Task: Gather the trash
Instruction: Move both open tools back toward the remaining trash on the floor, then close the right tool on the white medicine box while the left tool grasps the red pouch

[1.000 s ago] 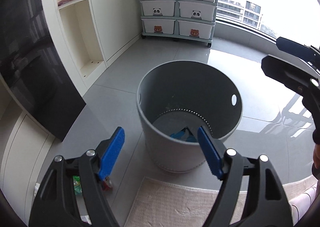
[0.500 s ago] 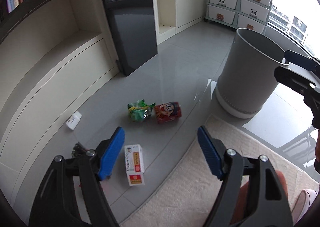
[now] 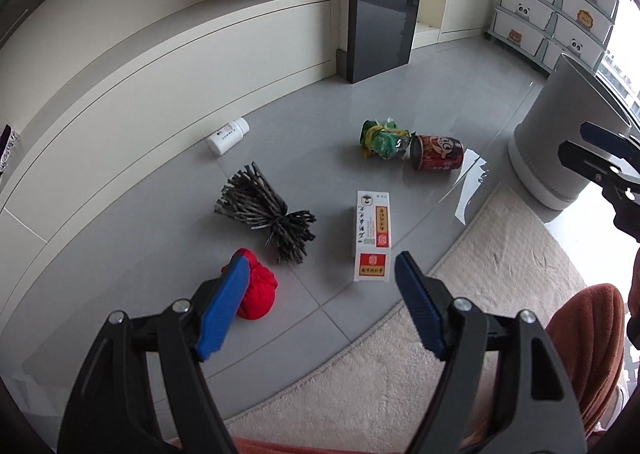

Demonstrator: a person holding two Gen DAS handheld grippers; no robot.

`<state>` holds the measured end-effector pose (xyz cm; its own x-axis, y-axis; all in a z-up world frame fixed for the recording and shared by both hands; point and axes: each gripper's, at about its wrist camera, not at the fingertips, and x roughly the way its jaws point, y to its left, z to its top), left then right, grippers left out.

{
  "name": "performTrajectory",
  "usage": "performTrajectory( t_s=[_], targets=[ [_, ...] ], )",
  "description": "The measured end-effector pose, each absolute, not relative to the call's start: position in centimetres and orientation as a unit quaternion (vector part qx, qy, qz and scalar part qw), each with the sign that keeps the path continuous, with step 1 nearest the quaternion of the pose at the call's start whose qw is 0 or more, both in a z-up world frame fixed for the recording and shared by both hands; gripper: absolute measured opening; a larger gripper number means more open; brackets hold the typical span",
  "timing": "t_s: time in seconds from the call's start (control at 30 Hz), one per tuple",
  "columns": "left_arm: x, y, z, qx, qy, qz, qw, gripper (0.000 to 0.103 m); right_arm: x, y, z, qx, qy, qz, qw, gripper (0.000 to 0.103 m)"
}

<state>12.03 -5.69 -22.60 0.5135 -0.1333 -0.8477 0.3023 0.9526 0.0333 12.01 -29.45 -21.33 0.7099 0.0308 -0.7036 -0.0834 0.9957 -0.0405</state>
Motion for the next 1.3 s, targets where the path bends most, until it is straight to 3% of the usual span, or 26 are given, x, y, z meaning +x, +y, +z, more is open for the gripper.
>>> performTrajectory(
  t_s=[0.43, 1.3],
  targets=[
    [12.7, 2.7, -28.2, 0.062, 0.517, -0.094, 0.848, 0.075, 14.9, -20.2, -29.1, -0.022, 0.435, 0.042, 0.899, 0.074],
    [19.3, 4.0, -38.1, 0.023, 0.584, -0.069, 0.809, 0.072, 22.3, -16.5, -40.9, -0.035, 0.502, -0.035, 0.864, 0.074]
  ],
)
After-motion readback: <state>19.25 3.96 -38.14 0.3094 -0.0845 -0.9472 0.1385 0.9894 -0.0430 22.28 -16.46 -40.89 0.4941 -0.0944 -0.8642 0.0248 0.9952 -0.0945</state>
